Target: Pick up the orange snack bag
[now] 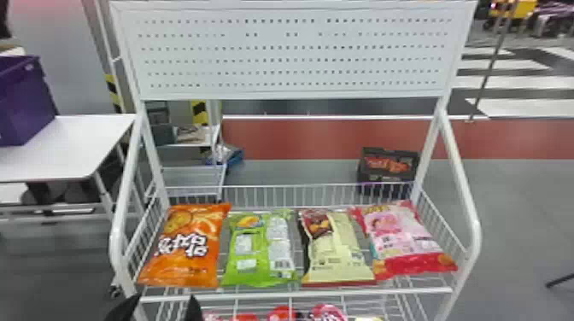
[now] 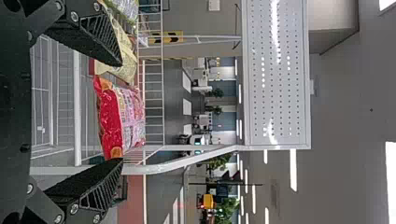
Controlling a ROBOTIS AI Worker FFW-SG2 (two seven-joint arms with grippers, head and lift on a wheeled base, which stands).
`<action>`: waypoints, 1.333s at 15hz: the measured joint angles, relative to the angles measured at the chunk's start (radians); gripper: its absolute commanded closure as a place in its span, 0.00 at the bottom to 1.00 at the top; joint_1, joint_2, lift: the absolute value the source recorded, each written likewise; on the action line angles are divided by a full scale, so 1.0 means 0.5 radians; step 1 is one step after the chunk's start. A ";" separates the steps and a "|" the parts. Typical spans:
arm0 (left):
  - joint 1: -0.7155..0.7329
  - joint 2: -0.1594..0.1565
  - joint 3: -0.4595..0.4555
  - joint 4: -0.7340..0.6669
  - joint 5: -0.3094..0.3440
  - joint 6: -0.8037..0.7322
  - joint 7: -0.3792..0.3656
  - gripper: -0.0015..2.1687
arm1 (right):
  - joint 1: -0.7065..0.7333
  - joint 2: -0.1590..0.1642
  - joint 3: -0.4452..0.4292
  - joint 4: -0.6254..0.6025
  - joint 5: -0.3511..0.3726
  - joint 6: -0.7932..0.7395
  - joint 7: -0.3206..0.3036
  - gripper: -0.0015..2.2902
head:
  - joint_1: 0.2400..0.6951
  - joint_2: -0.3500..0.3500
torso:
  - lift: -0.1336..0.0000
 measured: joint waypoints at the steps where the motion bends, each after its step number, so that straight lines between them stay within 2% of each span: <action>1: -0.081 -0.006 -0.024 0.033 0.025 0.062 0.000 0.07 | -0.002 0.001 0.004 0.007 0.002 -0.002 0.000 0.08 | 0.57 0.50 | 1.00; 8: -0.571 -0.103 -0.147 0.268 0.074 0.488 0.002 0.07 | -0.031 -0.001 0.018 0.030 0.002 -0.003 0.000 0.08 | 0.57 0.50 | 1.00; 12: -0.796 -0.124 -0.153 0.420 0.120 0.667 0.002 0.07 | -0.037 -0.001 0.030 0.029 0.009 -0.006 0.000 0.08 | 0.57 0.50 | 1.00; 16: -0.963 -0.127 -0.148 0.625 0.155 0.707 -0.005 0.07 | -0.032 0.003 0.032 0.027 0.019 -0.006 0.000 0.08 | 0.57 0.50 | 1.00; 18: -1.017 -0.133 -0.149 0.711 0.161 0.710 -0.012 0.15 | -0.028 0.005 0.032 0.027 0.027 -0.006 0.000 0.08 | 0.57 0.50 | 1.00; 20: -1.039 -0.134 -0.134 0.745 0.175 0.730 -0.036 0.39 | -0.022 0.007 0.031 0.023 0.030 -0.006 0.000 0.08 | 0.57 0.50 | 1.00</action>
